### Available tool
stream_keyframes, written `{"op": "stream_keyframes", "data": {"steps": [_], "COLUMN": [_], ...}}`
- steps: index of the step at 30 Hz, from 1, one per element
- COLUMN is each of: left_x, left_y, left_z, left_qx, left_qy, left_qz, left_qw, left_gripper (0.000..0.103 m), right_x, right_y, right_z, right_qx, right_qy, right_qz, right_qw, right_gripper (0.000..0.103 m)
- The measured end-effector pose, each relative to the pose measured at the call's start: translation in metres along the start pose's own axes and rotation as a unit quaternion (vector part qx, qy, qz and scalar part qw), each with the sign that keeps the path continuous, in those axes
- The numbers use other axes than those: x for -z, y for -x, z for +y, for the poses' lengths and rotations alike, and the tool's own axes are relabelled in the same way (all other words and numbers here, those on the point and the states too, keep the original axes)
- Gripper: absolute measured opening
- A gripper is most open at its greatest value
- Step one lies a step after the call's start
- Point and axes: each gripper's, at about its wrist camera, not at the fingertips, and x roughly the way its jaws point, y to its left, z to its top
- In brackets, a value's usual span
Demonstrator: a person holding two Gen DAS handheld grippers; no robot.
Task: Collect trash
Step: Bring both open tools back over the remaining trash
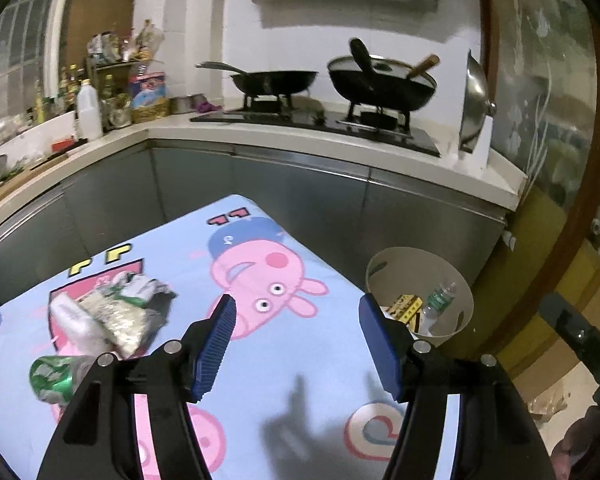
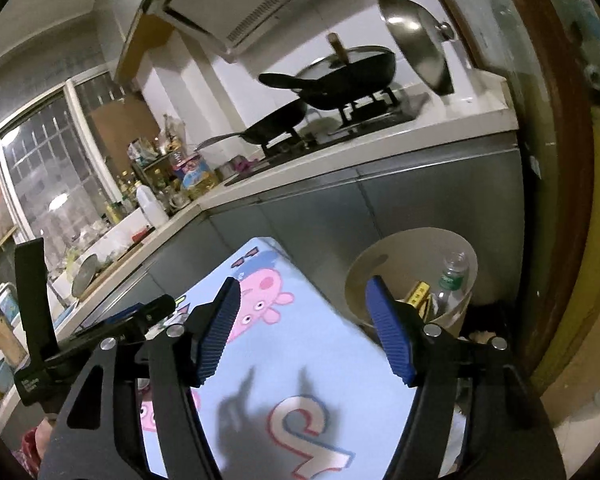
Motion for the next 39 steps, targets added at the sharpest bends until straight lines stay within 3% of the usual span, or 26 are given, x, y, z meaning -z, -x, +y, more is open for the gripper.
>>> {"op": "stream_keyframes", "data": {"steps": [19,39], "left_x": [0.019,0.025], "left_y": [0.042,0.062], "left_z": [0.051,0.083], "left_qx": [-0.075,-0.105], "left_qy": [0.027,0.041], "left_qz": [-0.021,-0.046], "left_qw": [0.9966,0.9926], "left_gripper": [0.064,0.064], "right_x": [0.012,0.024], "right_y": [-0.007,-0.020], "right_z": [0.040,0.066], "right_qx": [-0.027,-0.045], "right_qy": [0.004,0.023], "right_qz": [0.038,0.060], "right_qw": [0.999,0.997], "right_gripper": [0.067,0.067]}}
